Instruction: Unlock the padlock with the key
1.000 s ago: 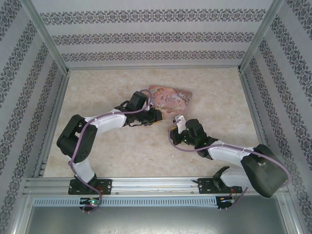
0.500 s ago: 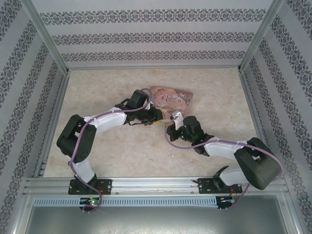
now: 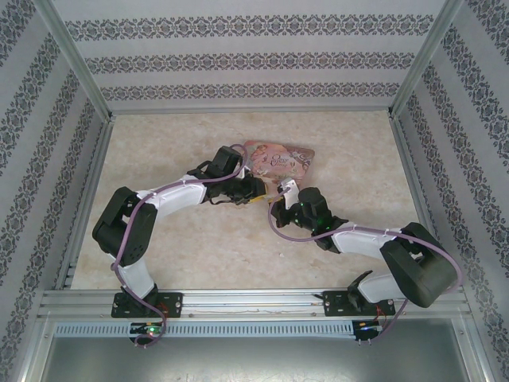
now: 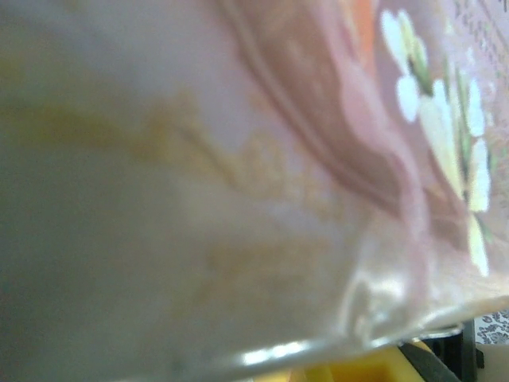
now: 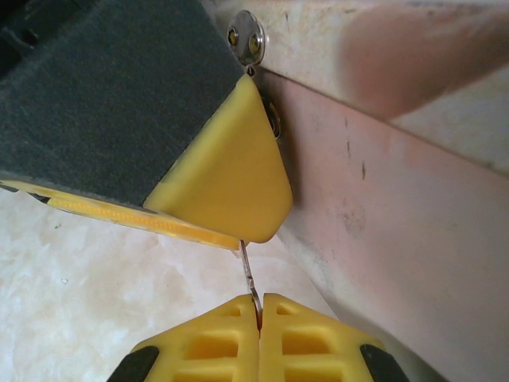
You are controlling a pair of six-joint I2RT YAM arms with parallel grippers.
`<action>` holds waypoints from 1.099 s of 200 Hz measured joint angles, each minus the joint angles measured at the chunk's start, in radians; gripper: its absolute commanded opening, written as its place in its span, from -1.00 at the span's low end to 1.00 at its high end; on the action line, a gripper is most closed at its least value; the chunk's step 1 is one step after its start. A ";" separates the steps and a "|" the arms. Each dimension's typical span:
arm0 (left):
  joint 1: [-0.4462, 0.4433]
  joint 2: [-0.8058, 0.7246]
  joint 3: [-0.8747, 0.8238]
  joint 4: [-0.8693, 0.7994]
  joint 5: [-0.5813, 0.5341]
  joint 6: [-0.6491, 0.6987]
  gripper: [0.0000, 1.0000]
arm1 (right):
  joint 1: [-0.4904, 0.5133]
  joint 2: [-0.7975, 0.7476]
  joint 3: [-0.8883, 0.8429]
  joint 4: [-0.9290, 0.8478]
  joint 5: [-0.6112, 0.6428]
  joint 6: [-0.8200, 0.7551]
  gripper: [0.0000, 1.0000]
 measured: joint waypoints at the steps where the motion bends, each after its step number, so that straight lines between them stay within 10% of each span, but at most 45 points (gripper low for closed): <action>1: 0.000 0.000 0.000 0.000 0.000 0.000 -0.59 | 0.000 0.000 0.000 0.000 0.000 0.000 -1.00; 220: 0.013 0.000 0.000 0.019 0.007 -0.027 -0.60 | -0.029 0.062 0.000 0.122 -0.019 0.035 -1.00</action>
